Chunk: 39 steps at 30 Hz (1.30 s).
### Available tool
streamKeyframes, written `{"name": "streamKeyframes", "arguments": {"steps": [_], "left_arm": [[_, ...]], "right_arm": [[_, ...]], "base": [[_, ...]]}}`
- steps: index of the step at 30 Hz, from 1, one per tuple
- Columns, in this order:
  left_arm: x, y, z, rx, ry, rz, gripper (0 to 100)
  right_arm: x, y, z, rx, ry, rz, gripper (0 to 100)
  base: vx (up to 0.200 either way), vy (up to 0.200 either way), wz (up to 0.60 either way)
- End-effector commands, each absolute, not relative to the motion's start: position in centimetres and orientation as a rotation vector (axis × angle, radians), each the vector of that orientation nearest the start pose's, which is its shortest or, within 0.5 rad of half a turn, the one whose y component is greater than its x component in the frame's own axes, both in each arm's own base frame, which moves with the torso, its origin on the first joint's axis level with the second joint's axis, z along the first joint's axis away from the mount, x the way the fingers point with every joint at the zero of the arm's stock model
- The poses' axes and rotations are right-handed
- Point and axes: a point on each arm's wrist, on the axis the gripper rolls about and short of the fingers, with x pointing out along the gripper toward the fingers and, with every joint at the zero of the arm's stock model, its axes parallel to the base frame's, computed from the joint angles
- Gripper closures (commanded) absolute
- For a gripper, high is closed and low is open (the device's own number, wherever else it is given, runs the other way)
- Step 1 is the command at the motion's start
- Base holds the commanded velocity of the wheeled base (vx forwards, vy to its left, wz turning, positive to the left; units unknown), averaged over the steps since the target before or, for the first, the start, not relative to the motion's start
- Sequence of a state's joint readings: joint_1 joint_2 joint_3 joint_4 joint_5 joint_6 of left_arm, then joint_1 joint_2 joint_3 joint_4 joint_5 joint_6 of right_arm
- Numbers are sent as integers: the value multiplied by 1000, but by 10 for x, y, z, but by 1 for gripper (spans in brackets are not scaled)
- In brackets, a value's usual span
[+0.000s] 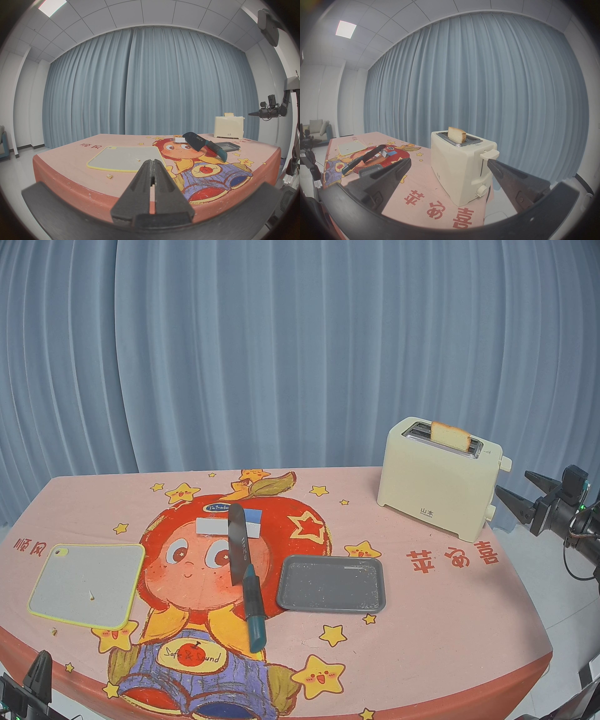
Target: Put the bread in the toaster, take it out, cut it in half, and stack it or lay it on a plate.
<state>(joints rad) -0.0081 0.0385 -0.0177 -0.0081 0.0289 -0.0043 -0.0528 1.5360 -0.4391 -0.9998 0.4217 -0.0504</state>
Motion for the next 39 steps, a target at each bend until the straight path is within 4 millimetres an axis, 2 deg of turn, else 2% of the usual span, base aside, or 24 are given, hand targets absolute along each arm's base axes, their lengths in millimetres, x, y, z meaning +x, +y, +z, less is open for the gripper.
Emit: {"name": "streamKeyframes", "arguments": {"steps": [1,11,26,39], "left_arm": [[-20,1,77,-4,29,20,100],[-20,1,77,-2,31,20,100],[-20,1,77,-3,31,18,100],[-20,1,77,-2,31,20,100]], "right_arm": [[238,-3,170,-26,82,373,0],[239,12,157,-18,133,437,0],[242,2,164,24,115,402,0],[237,6,163,11,113,410,0]], "base": [[0,0,0],[0,0,0],[0,0,0],[0,0,0]]}}
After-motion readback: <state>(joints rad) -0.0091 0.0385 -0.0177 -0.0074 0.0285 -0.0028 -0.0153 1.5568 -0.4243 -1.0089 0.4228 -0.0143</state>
